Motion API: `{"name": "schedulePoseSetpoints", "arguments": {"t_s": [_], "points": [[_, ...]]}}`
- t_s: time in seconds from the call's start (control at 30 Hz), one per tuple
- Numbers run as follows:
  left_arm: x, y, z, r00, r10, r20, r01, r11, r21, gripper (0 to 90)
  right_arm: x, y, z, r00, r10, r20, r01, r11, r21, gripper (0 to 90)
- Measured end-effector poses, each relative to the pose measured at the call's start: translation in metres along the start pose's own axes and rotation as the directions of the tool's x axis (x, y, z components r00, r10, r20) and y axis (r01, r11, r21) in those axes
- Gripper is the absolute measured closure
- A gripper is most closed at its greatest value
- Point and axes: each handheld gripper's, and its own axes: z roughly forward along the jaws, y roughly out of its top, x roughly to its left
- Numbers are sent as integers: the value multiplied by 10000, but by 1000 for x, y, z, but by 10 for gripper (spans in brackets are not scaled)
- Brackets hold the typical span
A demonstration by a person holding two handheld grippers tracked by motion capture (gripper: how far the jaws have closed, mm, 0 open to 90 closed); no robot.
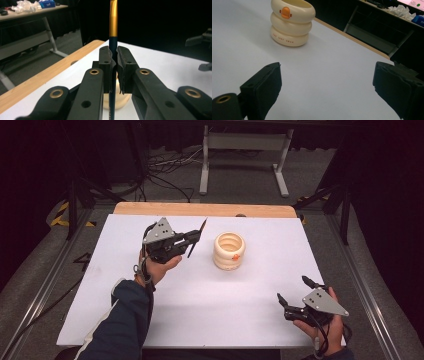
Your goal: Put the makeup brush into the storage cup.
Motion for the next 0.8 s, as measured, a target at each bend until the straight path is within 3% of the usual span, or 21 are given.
{"name": "schedulePoseSetpoints", "arguments": {"t_s": [0.3,0.8], "points": [[5,5,24,9988,-353,347,366,9986,-378,825,-1,0,0,10000,16,-1,-16,10000,-14,89],[2,13,61,9964,-392,757,431,9977,-514,826,-2,-1,-1,10000,53,7,-53,10000,-48,89]]}}
